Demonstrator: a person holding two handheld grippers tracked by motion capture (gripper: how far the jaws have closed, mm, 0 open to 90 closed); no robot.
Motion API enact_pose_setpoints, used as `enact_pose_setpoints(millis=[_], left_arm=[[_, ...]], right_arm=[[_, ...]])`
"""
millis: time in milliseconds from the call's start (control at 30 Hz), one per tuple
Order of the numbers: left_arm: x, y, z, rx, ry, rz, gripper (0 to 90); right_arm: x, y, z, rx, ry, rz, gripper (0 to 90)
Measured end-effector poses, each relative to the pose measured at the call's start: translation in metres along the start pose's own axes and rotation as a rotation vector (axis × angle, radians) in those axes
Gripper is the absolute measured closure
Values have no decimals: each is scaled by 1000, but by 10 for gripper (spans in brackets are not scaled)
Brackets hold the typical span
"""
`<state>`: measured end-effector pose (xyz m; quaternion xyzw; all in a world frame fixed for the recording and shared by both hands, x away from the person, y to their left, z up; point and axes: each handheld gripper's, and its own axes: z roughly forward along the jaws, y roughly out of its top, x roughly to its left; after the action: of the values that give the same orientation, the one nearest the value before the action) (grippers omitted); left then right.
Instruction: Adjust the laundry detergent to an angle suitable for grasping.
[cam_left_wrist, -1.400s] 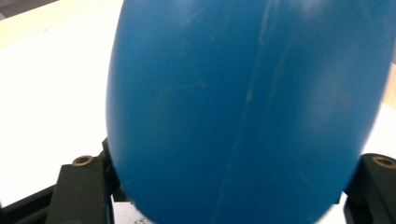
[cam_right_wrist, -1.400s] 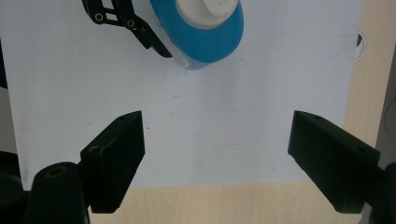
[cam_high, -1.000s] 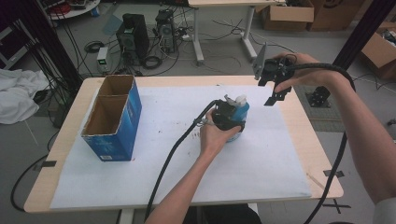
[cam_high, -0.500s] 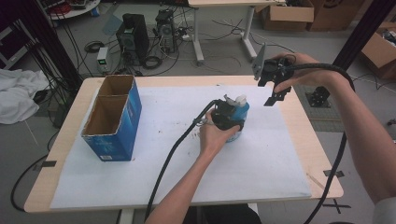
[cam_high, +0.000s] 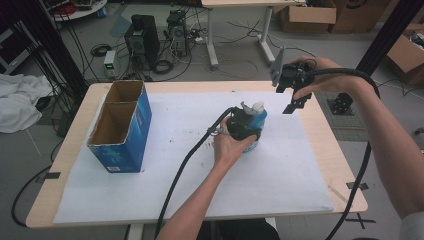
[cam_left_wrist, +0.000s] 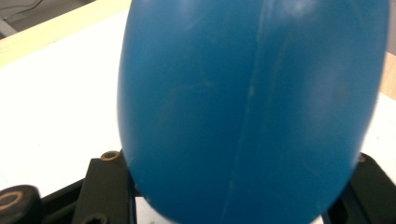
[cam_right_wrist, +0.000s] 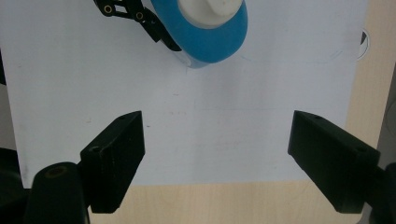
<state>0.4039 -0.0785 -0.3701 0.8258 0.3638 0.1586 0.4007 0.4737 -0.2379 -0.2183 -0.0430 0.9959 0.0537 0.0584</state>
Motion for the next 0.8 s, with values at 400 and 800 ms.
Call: enact_pose_setpoints(millis=[400,800], left_arm=[[2,-1,-4,7,-16,33,435],[14,-9,-34,-24,-172,126,436]], right_arm=[[1,-2,-1,4,-4,6,186],[1,1,1,7,-4,1,187]])
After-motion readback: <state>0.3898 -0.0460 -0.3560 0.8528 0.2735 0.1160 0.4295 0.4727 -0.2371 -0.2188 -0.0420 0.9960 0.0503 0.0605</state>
